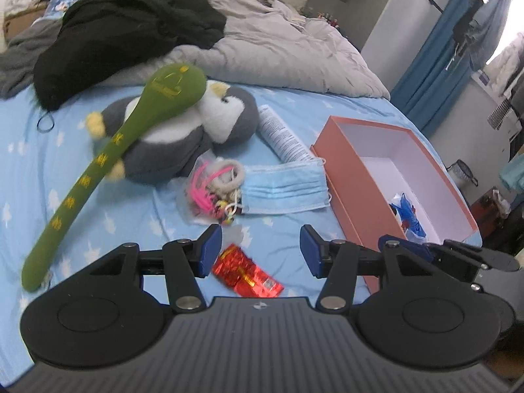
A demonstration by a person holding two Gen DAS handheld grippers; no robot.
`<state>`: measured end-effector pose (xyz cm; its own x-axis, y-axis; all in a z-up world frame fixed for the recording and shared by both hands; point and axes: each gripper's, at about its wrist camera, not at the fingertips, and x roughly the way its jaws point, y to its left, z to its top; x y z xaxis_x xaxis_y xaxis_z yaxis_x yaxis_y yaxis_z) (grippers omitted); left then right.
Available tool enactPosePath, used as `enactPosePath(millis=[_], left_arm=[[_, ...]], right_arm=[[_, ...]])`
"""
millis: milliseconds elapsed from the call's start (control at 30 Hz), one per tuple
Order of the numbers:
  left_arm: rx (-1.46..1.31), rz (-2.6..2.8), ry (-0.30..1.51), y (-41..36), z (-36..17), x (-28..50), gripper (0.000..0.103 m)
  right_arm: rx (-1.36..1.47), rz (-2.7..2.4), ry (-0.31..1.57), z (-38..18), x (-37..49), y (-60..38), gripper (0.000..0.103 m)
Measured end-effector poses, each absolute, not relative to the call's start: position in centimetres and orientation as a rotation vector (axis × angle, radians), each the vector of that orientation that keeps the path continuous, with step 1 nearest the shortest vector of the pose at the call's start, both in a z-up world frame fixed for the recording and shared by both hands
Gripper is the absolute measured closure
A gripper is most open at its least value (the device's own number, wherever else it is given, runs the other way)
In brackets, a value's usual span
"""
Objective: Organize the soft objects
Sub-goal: 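Move the right gripper back to the red candy packet on the sheet, then close the right gripper on the red candy packet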
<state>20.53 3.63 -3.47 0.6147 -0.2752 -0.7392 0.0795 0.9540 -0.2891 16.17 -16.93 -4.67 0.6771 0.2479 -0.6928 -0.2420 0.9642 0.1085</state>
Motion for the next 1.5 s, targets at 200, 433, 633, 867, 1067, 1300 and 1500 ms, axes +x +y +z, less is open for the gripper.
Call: enactPosePath(millis=[200, 433, 633, 867, 1067, 1300, 1500], left_arm=[[-0.269, -0.212, 0.891, 4.8, -4.9, 18.1, 0.044], [-0.287, -0.213, 0.916, 5.1, -7.0, 16.5, 0.044], [-0.314, -0.196, 0.955, 5.5, -9.5, 18.3, 0.044], [-0.304, -0.187, 0.999, 5.6, -12.3, 22.7, 0.044], [-0.302, -0.195, 1.024, 5.7, -15.0, 26.7, 0.038], [-0.344, -0.214, 1.079, 5.8, -18.6, 30.6, 0.038], [-0.359, -0.261, 1.111, 5.6, -20.6, 32.4, 0.038]], right_arm=[[0.032, 0.276, 0.804, -7.5, 13.8, -17.3, 0.064], [0.035, 0.341, 0.827, -10.1, 11.5, -16.7, 0.064], [-0.006, 0.396, 0.830, -12.1, 12.1, -15.9, 0.050], [-0.027, 0.451, 0.858, -14.8, 14.6, -14.4, 0.045], [-0.051, 0.481, 0.843, -16.4, 17.7, -13.3, 0.034], [-0.112, 0.532, 0.856, -19.3, 20.7, -11.7, 0.034], [-0.137, 0.557, 0.855, -20.7, 22.4, -10.5, 0.034]])
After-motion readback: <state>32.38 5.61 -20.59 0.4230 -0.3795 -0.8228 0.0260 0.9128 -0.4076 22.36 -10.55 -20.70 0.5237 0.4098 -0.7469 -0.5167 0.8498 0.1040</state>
